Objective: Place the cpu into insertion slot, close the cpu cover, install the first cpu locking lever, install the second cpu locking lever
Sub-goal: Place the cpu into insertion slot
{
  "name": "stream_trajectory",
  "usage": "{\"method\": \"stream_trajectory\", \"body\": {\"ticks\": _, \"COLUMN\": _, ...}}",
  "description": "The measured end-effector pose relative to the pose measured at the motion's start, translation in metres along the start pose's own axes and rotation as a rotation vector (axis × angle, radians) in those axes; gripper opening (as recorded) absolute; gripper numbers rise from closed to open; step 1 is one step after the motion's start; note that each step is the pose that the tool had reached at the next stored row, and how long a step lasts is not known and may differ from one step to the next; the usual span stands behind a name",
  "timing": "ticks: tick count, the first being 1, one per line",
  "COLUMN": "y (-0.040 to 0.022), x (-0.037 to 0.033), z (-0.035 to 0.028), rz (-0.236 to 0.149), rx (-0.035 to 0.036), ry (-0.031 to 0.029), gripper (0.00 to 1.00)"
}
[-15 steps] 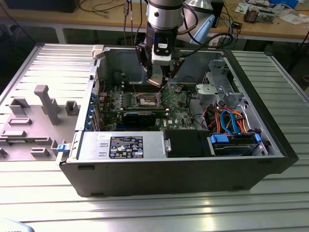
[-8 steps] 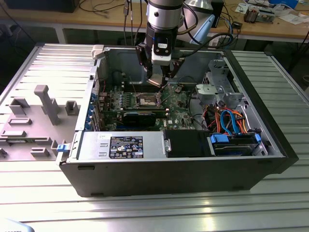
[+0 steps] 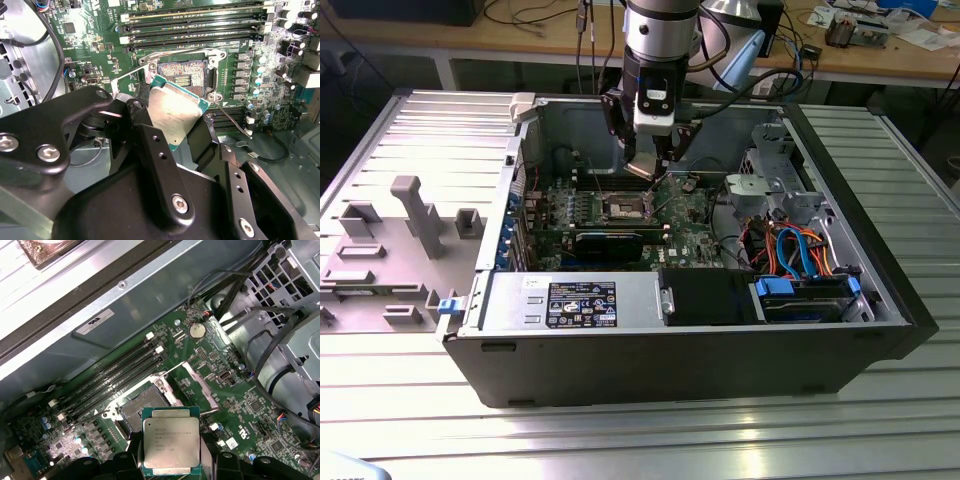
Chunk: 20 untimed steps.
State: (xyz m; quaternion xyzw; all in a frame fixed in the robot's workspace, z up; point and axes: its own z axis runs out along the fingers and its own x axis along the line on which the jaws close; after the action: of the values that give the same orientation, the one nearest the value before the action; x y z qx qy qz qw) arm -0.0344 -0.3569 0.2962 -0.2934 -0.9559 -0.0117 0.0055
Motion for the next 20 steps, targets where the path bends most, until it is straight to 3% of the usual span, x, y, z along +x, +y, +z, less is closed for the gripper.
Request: {"method": "stream_trajectory", "body": {"ticks": 20, "y": 0.0000, "x": 0.0000, "z": 0.0000, "rz": 0.018, "rx": -0.0003, "ry": -0.0003, "gripper": 0.55}}
